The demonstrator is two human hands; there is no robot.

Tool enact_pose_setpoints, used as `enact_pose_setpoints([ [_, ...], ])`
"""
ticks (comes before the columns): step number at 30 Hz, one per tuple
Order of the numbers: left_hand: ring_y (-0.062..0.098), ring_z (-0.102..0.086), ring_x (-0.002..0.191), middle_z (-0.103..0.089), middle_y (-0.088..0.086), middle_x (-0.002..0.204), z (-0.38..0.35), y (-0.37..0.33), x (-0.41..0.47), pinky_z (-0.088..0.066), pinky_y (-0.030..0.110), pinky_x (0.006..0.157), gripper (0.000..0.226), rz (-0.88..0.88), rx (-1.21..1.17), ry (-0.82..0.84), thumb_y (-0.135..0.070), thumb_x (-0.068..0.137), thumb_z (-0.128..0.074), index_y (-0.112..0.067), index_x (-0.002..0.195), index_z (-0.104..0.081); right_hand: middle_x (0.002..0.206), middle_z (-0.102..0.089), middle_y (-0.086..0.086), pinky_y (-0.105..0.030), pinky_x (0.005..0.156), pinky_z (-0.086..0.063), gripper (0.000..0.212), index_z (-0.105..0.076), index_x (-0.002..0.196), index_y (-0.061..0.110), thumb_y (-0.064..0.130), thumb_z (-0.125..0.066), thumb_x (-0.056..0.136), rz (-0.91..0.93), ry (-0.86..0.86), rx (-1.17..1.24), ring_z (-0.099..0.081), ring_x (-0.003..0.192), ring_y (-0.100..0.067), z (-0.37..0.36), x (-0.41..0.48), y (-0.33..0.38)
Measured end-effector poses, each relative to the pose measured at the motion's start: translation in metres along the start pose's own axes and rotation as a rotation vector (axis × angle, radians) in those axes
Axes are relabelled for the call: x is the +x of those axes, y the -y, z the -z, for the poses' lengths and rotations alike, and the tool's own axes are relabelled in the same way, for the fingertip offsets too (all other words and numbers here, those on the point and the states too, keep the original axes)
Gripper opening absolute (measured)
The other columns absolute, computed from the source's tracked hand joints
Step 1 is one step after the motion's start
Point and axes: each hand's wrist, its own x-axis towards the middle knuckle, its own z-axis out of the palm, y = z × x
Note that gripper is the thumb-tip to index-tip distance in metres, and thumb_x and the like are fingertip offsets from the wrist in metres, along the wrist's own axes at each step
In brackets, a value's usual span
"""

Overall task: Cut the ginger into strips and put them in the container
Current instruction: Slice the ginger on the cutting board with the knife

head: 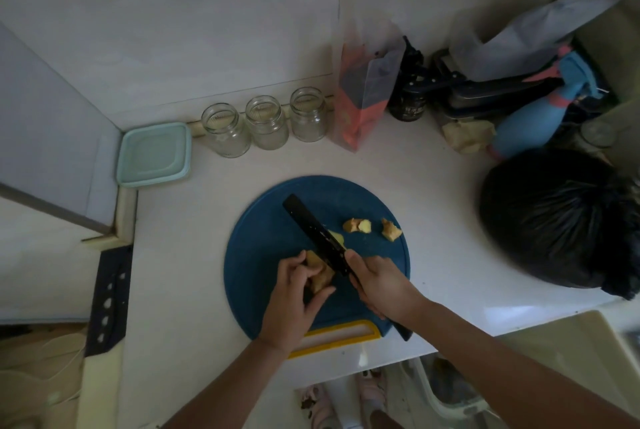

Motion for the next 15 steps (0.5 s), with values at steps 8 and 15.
enact_pose_setpoints([
  [8, 0.001, -0.049, 0.103, -0.033, -0.015, 0.113, 0.001, -0.003, 0.001, -0.04, 0.002, 0.085, 0.032, -0.013, 0.018, -0.007, -0.043, 0.082, -0.062, -0.025, 0.104, -0.047, 0.056, -0.042, -0.009, -0.033, 0.055, -0.034, 0.053, -0.049, 0.07, 0.0, 0.038, -0.03, 0.102, 0.175, -0.024, -0.298, -0.038, 0.048, -0.015, 0.003, -0.019, -0.008],
  [15, -0.001, -0.048, 0.098, -0.039, -0.006, 0.112, 0.0, -0.003, 0.0, -0.039, 0.001, 0.082, 0.031, -0.021, 0.041, -0.015, -0.042, 0.082, -0.063, -0.024, 0.103, -0.047, 0.051, -0.036, 0.0, -0.023, 0.049, -0.027, 0.049, -0.04, 0.064, 0.012, 0.041, -0.028, 0.101, 0.193, -0.042, -0.374, -0.033, 0.044, -0.014, -0.002, -0.025, -0.012],
])
